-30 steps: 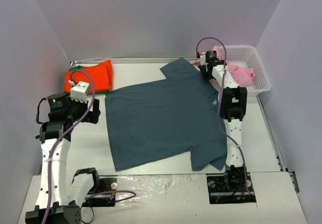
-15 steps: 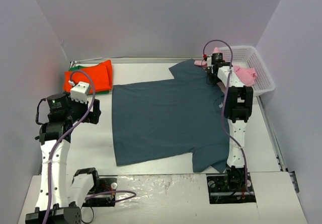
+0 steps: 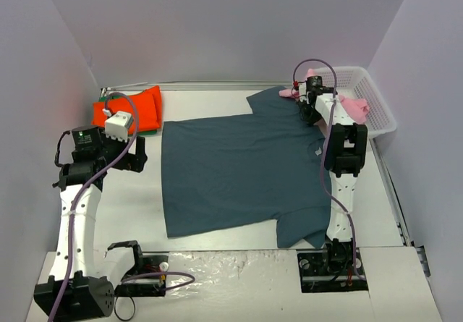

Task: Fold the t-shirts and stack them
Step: Flatten out the tshirt

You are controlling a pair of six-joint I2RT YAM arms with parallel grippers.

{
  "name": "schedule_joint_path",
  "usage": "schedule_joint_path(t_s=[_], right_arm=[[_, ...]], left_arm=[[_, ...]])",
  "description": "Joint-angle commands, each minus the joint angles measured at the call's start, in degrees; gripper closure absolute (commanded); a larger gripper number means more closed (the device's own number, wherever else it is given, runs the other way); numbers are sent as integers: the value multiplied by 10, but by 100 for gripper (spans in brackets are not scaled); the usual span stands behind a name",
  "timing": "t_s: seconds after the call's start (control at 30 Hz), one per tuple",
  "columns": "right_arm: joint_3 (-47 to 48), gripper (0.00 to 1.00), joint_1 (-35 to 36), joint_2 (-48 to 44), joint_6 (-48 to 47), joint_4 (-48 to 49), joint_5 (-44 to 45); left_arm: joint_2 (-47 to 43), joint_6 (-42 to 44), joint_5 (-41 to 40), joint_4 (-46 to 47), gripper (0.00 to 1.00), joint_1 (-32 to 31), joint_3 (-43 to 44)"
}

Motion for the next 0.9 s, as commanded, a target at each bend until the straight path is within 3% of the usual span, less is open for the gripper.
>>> schedule_joint_path(t_s=[0.0,0.27,0.47,0.5,0.57,0.87], right_arm=[[52,100,9,-72,-12,-38,-18],[102,100,37,-109,-3,-36,-32],[-17,100,49,-165,-22,-36,-50],[-33,100,50,-171,-28,-35,-52],[-61,100,50,-179,-31,-32,-50],[-122,100,45,-143,-40,-24,-44]], left_arm=[[32,0,-3,10,6,-15,64],[120,-16,-62,29,6,-113,147],[175,-8,-38,12,0,-131,151],[186,-7,-34,13,9,-136,146],[194,-10,-31,16,12,-141,143],[190,-1,-33,10,13,-158,132]])
